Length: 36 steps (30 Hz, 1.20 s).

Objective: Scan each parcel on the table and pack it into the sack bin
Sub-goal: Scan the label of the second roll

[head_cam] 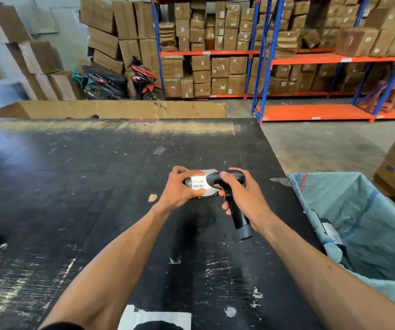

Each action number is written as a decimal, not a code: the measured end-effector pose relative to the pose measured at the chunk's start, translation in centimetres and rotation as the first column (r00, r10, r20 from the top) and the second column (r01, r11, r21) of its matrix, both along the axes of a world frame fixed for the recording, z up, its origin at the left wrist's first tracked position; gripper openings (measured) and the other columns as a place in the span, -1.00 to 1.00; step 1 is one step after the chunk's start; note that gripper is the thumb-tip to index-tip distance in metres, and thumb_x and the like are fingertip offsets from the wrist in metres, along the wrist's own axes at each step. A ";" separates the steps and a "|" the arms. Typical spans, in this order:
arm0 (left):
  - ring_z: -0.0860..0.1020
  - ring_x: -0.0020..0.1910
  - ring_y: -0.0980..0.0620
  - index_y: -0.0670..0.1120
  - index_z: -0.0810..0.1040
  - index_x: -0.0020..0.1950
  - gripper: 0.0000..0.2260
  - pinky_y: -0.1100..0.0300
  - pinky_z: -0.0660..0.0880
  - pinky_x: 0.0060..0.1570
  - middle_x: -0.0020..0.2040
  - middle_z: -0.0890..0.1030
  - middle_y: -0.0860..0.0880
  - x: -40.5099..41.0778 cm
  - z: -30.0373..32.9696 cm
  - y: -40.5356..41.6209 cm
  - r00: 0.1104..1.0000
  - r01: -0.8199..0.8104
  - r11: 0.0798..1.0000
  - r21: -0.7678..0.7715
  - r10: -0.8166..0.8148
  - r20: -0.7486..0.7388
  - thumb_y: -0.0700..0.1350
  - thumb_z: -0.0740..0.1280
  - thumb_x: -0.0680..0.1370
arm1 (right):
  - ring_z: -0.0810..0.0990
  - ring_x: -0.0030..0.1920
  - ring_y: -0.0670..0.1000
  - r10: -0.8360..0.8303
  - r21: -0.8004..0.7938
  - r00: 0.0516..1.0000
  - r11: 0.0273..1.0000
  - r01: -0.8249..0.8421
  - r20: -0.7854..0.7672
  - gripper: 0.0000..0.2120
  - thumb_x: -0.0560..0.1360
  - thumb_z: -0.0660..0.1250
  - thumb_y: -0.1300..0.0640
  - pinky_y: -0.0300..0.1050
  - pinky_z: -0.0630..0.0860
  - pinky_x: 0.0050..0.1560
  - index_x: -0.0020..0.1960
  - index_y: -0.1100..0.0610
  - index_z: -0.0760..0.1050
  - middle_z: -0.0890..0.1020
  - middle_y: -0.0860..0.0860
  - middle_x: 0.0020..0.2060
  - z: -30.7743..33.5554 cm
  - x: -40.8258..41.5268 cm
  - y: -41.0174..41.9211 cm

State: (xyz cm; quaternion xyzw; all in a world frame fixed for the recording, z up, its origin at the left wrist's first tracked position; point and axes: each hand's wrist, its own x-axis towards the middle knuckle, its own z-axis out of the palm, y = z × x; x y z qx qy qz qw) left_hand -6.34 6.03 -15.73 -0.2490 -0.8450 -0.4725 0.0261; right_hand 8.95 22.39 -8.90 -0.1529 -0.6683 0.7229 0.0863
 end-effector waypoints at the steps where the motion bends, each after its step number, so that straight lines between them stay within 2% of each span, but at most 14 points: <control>1: 0.45 0.20 0.01 0.12 0.66 0.19 -0.52 0.23 0.42 0.24 0.17 0.41 -0.03 0.1 0.2 0.2 1.000 -0.003 1.000 0.010 0.003 0.006 -0.06 0.66 0.31 | 0.56 -0.42 0.08 -0.020 0.016 1.000 1.000 0.020 -0.015 -0.67 0.63 0.42 -0.07 -0.09 0.55 -0.43 0.34 -0.04 0.46 0.68 0.13 -0.20 0.0 -0.1 0.1; 4: 0.47 0.18 0.01 0.18 0.65 0.14 -0.54 0.31 0.43 0.18 0.18 0.40 -0.04 0.0 0.6 0.5 1.000 -0.020 0.999 0.038 0.019 0.021 -0.07 0.66 0.31 | 0.53 -0.42 0.10 -0.054 0.041 0.997 0.998 0.056 -0.053 -0.69 0.62 0.42 -0.06 -0.07 0.52 -0.43 0.32 -0.07 0.47 0.66 0.11 -0.25 0.1 -0.1 0.5; 7: 0.50 0.16 0.02 0.15 0.67 0.16 -0.55 0.50 0.40 0.04 0.19 0.40 -0.06 -0.3 0.6 0.6 0.999 -0.041 0.998 0.050 0.039 0.036 -0.09 0.66 0.32 | 0.53 -0.43 0.11 -0.057 0.097 0.996 0.993 0.063 -0.072 -0.72 0.60 0.42 -0.05 -0.04 0.53 -0.40 0.27 -0.10 0.47 0.66 0.09 -0.29 0.3 0.0 0.9; 9: 0.50 0.17 0.03 0.19 0.67 0.14 -0.56 0.53 0.37 0.05 0.17 0.40 -0.05 -0.2 0.6 0.9 0.999 -0.049 0.997 0.063 0.047 0.028 -0.09 0.65 0.32 | 0.54 -0.44 0.11 -0.050 0.133 0.996 0.989 0.060 -0.077 -0.71 0.60 0.42 -0.06 -0.03 0.54 -0.39 0.28 -0.11 0.47 0.67 0.10 -0.28 0.4 0.1 1.2; 10: 0.48 0.18 0.03 0.23 0.66 0.11 -0.57 0.49 0.37 0.11 0.17 0.40 -0.04 -0.2 0.7 1.0 0.999 -0.049 0.996 0.070 0.047 0.025 -0.08 0.65 0.32 | 0.55 -0.45 0.11 -0.048 0.147 0.996 0.987 0.060 -0.081 -0.70 0.59 0.42 -0.07 -0.04 0.55 -0.39 0.29 -0.10 0.46 0.68 0.12 -0.26 0.5 0.2 1.2; 12: 0.46 0.21 0.00 0.31 0.64 0.05 -0.57 0.28 0.40 0.25 0.17 0.40 -0.03 -0.1 0.7 1.3 0.998 -0.048 0.996 0.079 0.046 0.031 -0.06 0.65 0.31 | 0.56 -0.45 0.10 -0.051 0.162 0.995 0.985 0.065 -0.086 -0.68 0.59 0.42 -0.08 -0.04 0.56 -0.38 0.31 -0.11 0.46 0.70 0.12 -0.23 0.6 0.2 1.4; 15: 0.43 0.23 -0.02 0.38 0.61 0.01 -0.56 0.11 0.41 0.32 0.15 0.38 0.01 -0.2 0.6 1.7 0.998 -0.046 0.997 0.055 0.043 0.042 -0.03 0.65 0.30 | 0.58 -0.44 0.09 -0.045 0.196 0.995 0.979 0.061 -0.086 -0.64 0.58 0.43 -0.10 -0.03 0.58 -0.37 0.33 -0.12 0.45 0.73 0.13 -0.19 0.7 0.1 1.5; 20: 0.41 0.22 -0.02 0.17 0.68 0.16 -0.56 0.06 0.42 0.32 0.12 0.37 0.03 0.1 0.2 2.2 0.998 -0.034 0.999 0.026 0.033 0.049 -0.05 0.64 0.31 | 0.59 -0.44 0.06 -0.056 0.245 0.995 0.967 0.074 -0.078 -0.64 0.59 0.42 -0.09 -0.03 0.60 -0.37 0.34 -0.12 0.43 0.72 0.11 -0.21 0.9 0.2 1.7; 24: 0.41 0.23 -0.05 0.17 0.67 0.19 -0.54 0.06 0.45 0.29 0.13 0.37 0.03 0.3 0.2 2.5 0.998 -0.033 0.999 0.022 0.032 0.044 -0.02 0.63 0.31 | 0.58 -0.45 0.07 -0.053 0.260 0.997 0.963 0.067 -0.064 -0.65 0.60 0.41 -0.09 -0.03 0.60 -0.38 0.33 -0.11 0.43 0.70 0.10 -0.24 0.8 0.4 1.7; 28: 0.40 0.22 -0.04 0.17 0.65 0.19 -0.55 0.20 0.40 0.19 0.15 0.38 0.00 0.5 0.5 2.5 0.999 -0.031 0.999 0.009 0.030 0.036 -0.04 0.62 0.33 | 0.58 -0.44 0.06 -0.050 0.251 0.997 0.966 0.062 -0.051 -0.63 0.59 0.42 -0.10 -0.05 0.59 -0.39 0.34 -0.12 0.43 0.71 0.11 -0.20 0.5 0.6 1.7; 33: 0.39 0.22 -0.05 0.19 0.67 0.16 -0.57 0.07 0.40 0.30 0.12 0.37 0.02 0.8 0.7 2.7 0.998 -0.040 0.999 0.011 0.040 0.044 -0.03 0.62 0.33 | 0.60 -0.45 0.05 -0.062 0.256 0.997 0.964 0.071 -0.044 -0.62 0.59 0.42 -0.11 -0.03 0.62 -0.37 0.35 -0.14 0.42 0.73 0.10 -0.16 0.6 0.8 1.5; 36: 0.39 0.23 -0.05 0.17 0.67 0.18 -0.57 0.07 0.38 0.31 0.13 0.38 0.00 0.9 0.7 2.7 0.998 -0.043 0.999 0.011 0.043 0.043 -0.03 0.62 0.33 | 0.61 -0.45 0.05 -0.066 0.274 0.997 0.959 0.073 -0.035 -0.60 0.58 0.43 -0.12 -0.05 0.63 -0.38 0.37 -0.14 0.42 0.74 0.08 -0.15 0.5 0.9 1.4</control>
